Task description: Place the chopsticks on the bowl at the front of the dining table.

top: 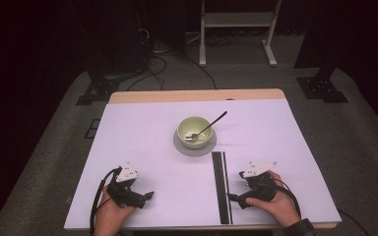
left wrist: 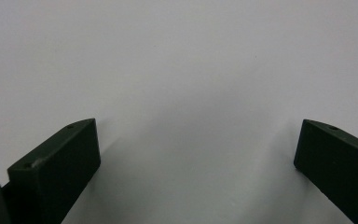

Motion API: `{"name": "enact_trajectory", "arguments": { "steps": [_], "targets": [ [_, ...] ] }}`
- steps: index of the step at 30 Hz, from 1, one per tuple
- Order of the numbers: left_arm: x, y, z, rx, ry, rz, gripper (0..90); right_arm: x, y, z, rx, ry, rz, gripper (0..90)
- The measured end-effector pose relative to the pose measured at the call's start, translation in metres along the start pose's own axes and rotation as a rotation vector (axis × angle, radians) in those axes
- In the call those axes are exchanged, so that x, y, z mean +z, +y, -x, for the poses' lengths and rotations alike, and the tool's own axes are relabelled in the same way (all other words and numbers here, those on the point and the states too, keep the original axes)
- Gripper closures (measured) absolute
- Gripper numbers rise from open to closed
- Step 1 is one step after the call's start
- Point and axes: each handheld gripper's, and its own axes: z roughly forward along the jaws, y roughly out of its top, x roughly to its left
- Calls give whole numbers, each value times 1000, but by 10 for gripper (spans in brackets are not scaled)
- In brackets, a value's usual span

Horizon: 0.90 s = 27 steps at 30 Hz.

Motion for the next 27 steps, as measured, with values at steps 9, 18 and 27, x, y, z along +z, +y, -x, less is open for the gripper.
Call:
{"name": "enact_trajectory", "arguments": {
  "steps": [9,18,27],
  "targets": [
    [0,0,0,0,0,0,0,1,-8,-14,-22,16,-21,91],
    [0,0,0,0,0,0,0,1,-12,-21,-30,20,-29,91],
    [0,0,0,0,0,0,0,3,-12,-25,-65,-7,-42,91]
  ]
}}
